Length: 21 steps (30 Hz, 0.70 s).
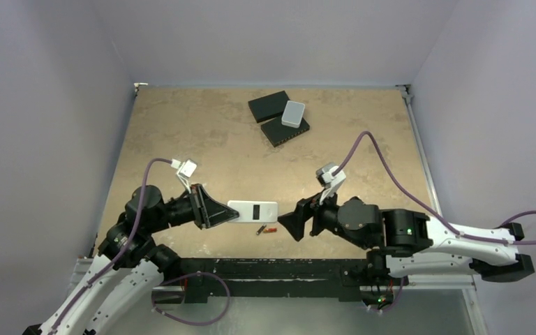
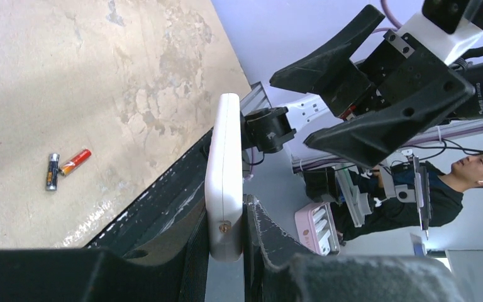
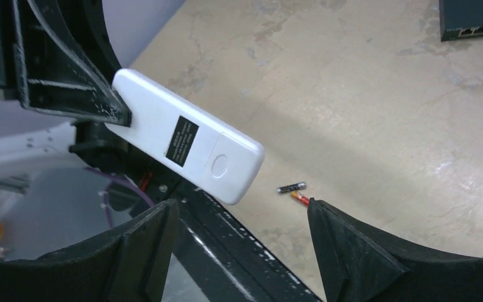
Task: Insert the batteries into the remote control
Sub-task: Remove the battery cover from the remote control.
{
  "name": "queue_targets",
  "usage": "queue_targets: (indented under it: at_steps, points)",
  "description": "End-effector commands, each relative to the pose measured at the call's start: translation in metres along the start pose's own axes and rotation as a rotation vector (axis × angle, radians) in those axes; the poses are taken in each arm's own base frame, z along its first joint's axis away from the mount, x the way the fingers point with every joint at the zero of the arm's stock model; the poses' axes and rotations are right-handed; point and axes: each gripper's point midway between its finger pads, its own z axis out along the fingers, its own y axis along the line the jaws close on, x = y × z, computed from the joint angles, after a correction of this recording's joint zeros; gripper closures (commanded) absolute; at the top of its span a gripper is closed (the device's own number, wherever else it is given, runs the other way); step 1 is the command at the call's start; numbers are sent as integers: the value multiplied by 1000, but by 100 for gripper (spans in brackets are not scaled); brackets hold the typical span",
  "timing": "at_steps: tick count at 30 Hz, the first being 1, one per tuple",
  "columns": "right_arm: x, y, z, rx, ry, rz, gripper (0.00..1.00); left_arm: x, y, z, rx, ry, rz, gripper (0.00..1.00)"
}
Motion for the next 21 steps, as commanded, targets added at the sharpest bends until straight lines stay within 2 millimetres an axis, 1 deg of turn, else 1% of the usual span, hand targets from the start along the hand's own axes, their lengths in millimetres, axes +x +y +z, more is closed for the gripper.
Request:
queue_targets:
  at_steps: [1,6,10,11,13,15,18,21]
  points:
    - [-21,-2,-11,16,-89,250,19,-16,-18,-3,74,-85,33,100]
    - [-25,6,-6,-29,-92,309,20,-19,-26,-1,127,-103,38,100]
    - [-37,-6,7,-61,-93,352,22,-21,-29,2,158,-107,38,100]
    - [-38,-4,7,-104,-83,360,23,-22,-31,1,164,-110,44,100]
    - [-41,-8,10,-117,-95,369,23,-23,-31,2,170,-116,51,100]
    - [-41,-5,13,-140,-85,363,23,-23,-32,3,175,-115,47,100]
    - [-41,6,15,-198,-73,360,24,-24,-33,5,194,-117,44,100]
    - [-42,11,12,-244,-92,368,25,-26,-36,6,212,-126,50,100]
